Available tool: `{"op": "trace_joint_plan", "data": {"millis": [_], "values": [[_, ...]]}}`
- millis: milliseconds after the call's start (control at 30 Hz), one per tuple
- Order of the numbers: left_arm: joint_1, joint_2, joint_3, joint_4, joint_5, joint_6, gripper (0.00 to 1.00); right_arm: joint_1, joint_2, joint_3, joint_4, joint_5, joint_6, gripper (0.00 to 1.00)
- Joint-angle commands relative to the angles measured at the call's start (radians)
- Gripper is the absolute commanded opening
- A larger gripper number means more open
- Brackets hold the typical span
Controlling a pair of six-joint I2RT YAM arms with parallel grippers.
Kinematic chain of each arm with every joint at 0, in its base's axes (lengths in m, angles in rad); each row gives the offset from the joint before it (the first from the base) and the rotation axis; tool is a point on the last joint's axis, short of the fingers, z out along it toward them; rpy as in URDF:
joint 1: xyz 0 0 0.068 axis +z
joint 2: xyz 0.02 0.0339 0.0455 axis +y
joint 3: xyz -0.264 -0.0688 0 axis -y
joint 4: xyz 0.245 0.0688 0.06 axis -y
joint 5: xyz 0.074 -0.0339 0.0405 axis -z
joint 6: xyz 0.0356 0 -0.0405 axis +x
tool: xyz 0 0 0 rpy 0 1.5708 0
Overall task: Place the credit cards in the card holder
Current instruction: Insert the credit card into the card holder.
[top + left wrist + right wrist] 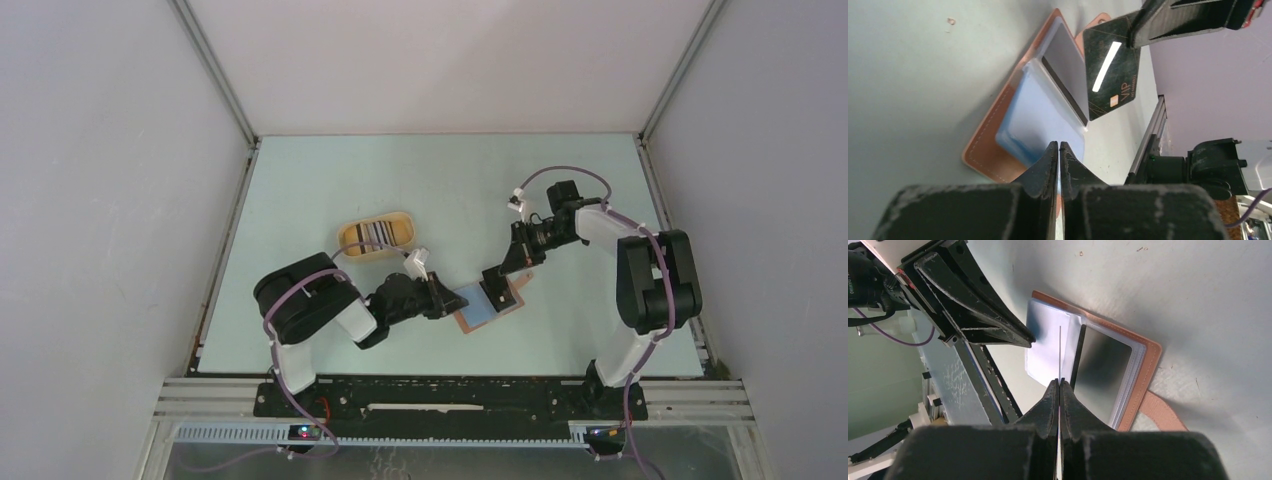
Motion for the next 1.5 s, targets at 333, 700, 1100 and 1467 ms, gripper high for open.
{"op": "trace_joint_plan", "data": {"millis": [333, 700, 1100, 1467], "values": [[-0.014, -0.054, 0.045, -0.247, -0.115, -0.041, 0.04, 0.029, 0.054, 0.052, 0.009, 0.003, -0.006, 0.0], [-0.016, -0.061, 0.045, -0.261, -0.119, -0.038, 0.03, 0.034, 0.107, 0.063, 0.002, -0.017, -0.001, 0.0], [-0.015, -0.064, 0.04, -0.239, -0.102, -0.032, 0.03, 0.036, 0.144, 0.064, -0.003, -0.024, 0.011, 0.0], [-0.016, -0.064, 0.033, -0.204, -0.087, -0.023, 0.03, 0.049, 0.161, 0.065, -0.008, 0.016, 0.016, 0.0]]}}
